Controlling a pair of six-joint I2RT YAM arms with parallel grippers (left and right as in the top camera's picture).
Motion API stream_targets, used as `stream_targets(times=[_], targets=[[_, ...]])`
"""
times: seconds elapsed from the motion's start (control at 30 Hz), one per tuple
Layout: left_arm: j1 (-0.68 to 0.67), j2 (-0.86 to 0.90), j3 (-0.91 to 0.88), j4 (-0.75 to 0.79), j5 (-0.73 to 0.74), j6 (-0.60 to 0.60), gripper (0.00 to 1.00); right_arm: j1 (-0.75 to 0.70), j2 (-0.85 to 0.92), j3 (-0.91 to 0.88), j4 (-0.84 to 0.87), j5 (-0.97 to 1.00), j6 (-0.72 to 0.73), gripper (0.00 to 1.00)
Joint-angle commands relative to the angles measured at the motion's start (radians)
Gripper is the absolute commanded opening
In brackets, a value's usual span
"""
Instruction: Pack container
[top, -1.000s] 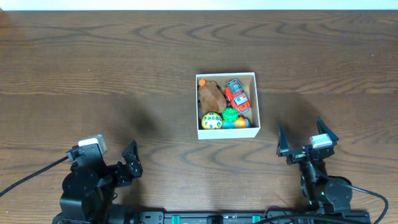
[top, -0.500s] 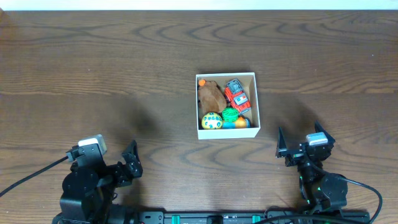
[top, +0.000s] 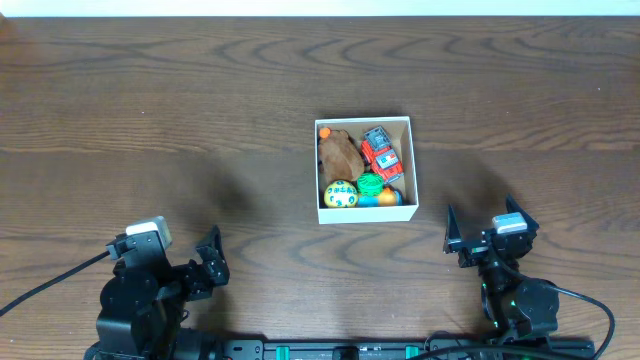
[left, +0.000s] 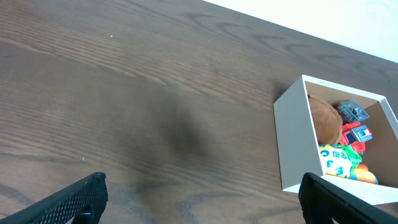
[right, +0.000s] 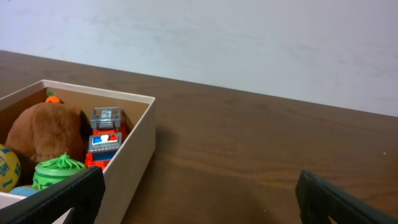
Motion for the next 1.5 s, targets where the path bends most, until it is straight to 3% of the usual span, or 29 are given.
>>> stream_targets(times=[0.0,0.13,0.37,0.6,0.83,1.17,1.47], targets=[[-0.004,-0.003,-0.002,0.003,-0.008,-0.002,0.98,-0.015,-0.006,-0.002,-0.004,0.000,0.013,0.99],[0.015,-0.005,-0.002,-0.008,-0.058,0.083,0.98,-0.015,-0.006,-0.002,-0.004,0.000,0.013,0.99],[0.126,-0.032,-0.109,0.018,-0.057,0.090,0.98,-0.015,-0.006,-0.002,-0.004,0.000,0.013,0.99],[0.143,-0.179,-0.360,0.330,-0.052,0.204,0.98,-0.015,-0.006,-0.002,-0.004,0.000,0.013,0.99],[0.143,-0.258,-0.549,0.650,-0.020,0.403,0.98,-0.015,-0.006,-0.002,-0.004,0.000,0.013,0.99],[0.156,-0.307,-0.726,0.796,-0.003,0.409,0.98,-0.015,-0.006,-0.002,-0.004,0.000,0.013,0.99],[0.156,-0.306,-0.730,0.813,-0.001,0.408,0.98,-0.015,-0.006,-0.002,-0.004,0.000,0.013,0.99]])
